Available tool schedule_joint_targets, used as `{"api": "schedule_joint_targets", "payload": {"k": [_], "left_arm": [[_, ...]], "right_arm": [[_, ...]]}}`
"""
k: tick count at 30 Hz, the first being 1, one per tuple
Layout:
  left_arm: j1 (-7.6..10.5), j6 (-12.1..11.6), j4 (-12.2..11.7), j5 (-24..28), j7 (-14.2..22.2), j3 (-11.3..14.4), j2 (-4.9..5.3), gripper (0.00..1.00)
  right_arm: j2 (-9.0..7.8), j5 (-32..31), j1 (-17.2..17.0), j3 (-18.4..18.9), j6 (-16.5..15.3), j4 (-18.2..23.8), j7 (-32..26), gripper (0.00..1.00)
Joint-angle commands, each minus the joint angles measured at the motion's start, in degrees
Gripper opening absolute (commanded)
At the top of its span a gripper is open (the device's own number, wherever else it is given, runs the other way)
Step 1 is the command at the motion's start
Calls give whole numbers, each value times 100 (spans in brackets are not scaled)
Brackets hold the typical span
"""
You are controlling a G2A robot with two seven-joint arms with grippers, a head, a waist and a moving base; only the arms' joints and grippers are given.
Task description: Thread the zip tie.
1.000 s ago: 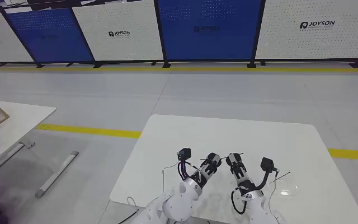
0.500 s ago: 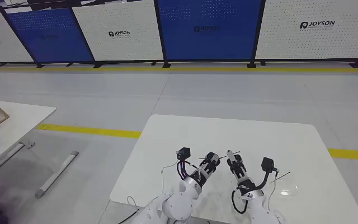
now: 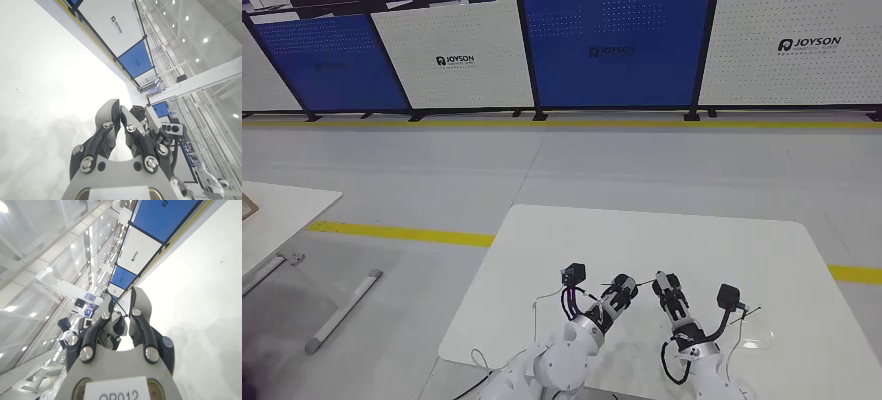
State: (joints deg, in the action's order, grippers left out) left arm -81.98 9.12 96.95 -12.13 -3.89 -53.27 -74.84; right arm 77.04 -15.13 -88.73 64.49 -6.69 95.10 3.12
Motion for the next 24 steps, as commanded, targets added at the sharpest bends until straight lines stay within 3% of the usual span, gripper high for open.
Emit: {"api": "schedule_joint_targets", "payload": {"k": [1,24], "left_arm": [[-9,-1,1,-3,-9,-6,-3,0],[-137,-186,136,-6,159,-76,-8,0]], "right_arm": [[3,-13,-8,3,-14,5,6,0],[31,119,0,30,-49,-22,-314,0]]}}
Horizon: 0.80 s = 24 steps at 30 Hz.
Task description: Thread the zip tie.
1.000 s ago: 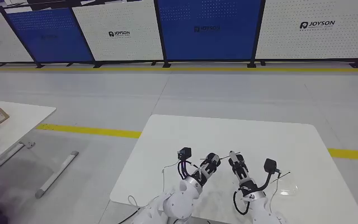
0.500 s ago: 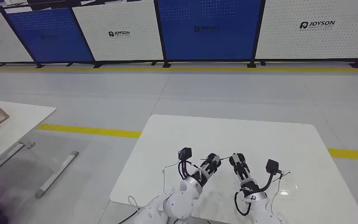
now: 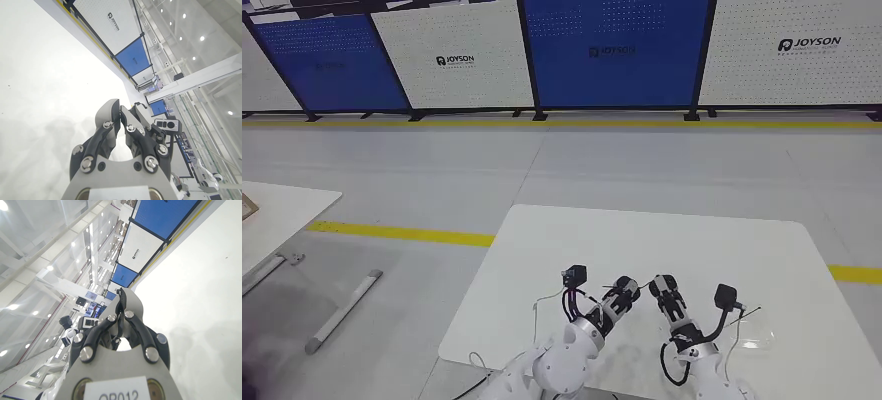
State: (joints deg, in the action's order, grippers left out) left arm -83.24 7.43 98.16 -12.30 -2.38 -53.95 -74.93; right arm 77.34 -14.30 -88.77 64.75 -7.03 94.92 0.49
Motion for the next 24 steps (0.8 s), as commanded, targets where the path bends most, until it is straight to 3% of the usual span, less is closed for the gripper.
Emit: {"api": "schedule_joint_targets", "payload": {"k": [1,11,12,13,15,24], "left_arm": [[-20,-35,34,30,17,-16,1,0],[-70,-51,109,92,36,-104,6,0],[-66,-42,109,95,39,-102,4,29],[-58,-33,108,83,54,-96,2,43],[-49,-22,111,42,73,-83,1,48],[-40,-15,109,-154,-104,-94,-8,33]], "right_arm": [[-1,57,4,13,-27,-4,-73,0],[-12,183,-60,133,-135,54,-174,0],[-12,174,-62,137,-135,57,-175,0],[-12,152,-65,143,-129,63,-163,0],[-12,92,-73,148,-103,75,-118,0],[-1,-236,-107,147,140,130,140,0]]}}
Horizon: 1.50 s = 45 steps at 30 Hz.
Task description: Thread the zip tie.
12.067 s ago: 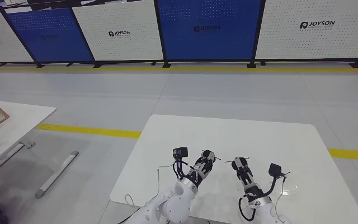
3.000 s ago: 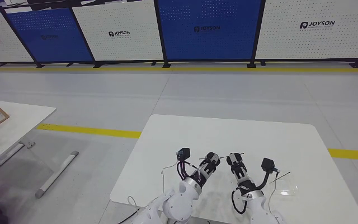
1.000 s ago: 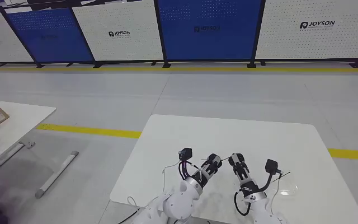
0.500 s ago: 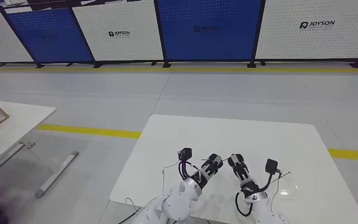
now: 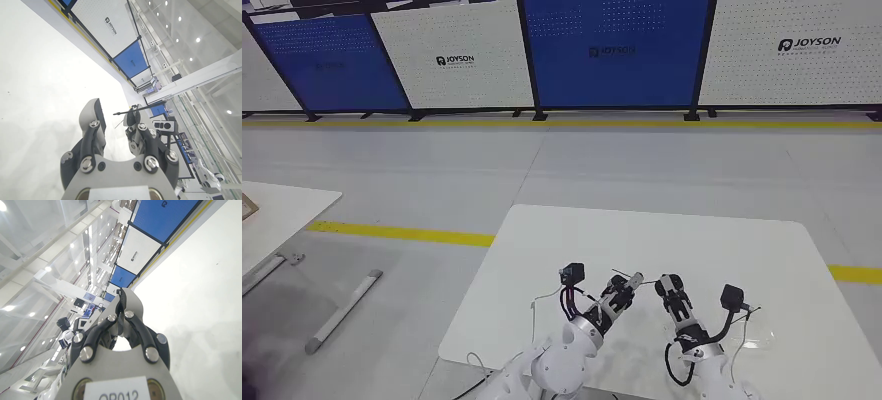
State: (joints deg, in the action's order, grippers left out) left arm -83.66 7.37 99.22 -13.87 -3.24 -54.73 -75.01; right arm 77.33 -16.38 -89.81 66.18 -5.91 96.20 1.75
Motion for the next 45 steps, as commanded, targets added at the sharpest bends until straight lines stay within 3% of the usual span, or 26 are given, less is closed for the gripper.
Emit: {"api": "schedule_joint_targets", "payload": {"k": [1,2,3,10,13,18,22,25,26,27,36,45], "left_arm": [[2,-17,9,3,-36,-33,-1,30],[0,-27,18,7,-55,-54,0,21],[-7,-38,32,18,-70,-78,1,18],[-68,-83,75,-53,-59,-135,11,7],[-94,-123,88,-64,-25,-134,13,13],[-121,-146,98,-89,-12,-128,12,10],[-125,-168,94,-117,-6,-117,9,22],[-132,-204,70,-164,-17,-104,7,12],[-129,-205,57,-171,-22,-103,5,2],[-124,-202,47,-173,-26,-103,4,0],[-85,-216,-4,-185,29,-95,-7,0],[-158,-402,81,-8,186,-146,3,0]], "right_arm": [[2,-57,-5,4,47,2,31,0],[3,-72,-7,2,58,4,40,0],[5,-77,-9,0,65,4,49,0],[18,-70,-19,2,44,-6,94,0],[23,-63,-20,1,26,-18,108,0],[31,-68,-19,1,29,-25,113,0],[37,-70,-21,3,35,-28,123,0],[41,-73,-25,7,33,-28,129,0],[42,-75,-27,8,29,-28,131,0],[43,-77,-28,10,25,-29,133,0],[49,-129,-40,22,33,-19,114,0],[53,-74,-24,29,-7,-10,-36,0]]}}
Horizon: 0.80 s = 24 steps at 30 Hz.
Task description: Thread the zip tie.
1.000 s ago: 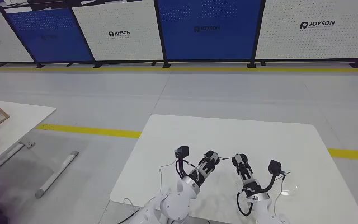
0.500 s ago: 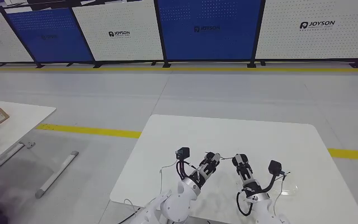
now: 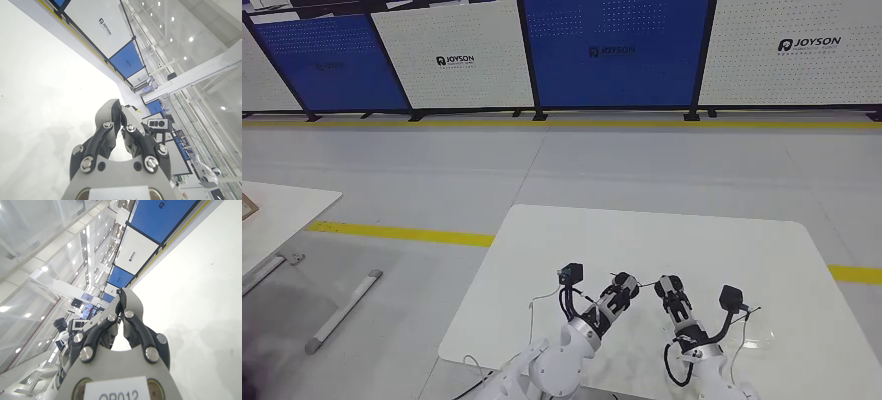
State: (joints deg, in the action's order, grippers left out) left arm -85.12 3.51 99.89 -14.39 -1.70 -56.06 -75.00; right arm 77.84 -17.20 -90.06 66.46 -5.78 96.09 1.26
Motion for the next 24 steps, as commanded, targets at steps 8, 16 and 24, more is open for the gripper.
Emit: {"api": "schedule_joint_targets", "payload": {"k": [8,16,24], "left_arm": [[-67,-5,99,80,43,-95,16,39],[-34,40,32,-113,-48,-20,4,17],[5,75,19,-193,-59,26,-8,0]], "right_arm": [[4,5,-30,34,-132,22,54,0],[8,-164,-69,7,-36,89,95,0],[12,-285,-68,0,11,77,107,0]]}}
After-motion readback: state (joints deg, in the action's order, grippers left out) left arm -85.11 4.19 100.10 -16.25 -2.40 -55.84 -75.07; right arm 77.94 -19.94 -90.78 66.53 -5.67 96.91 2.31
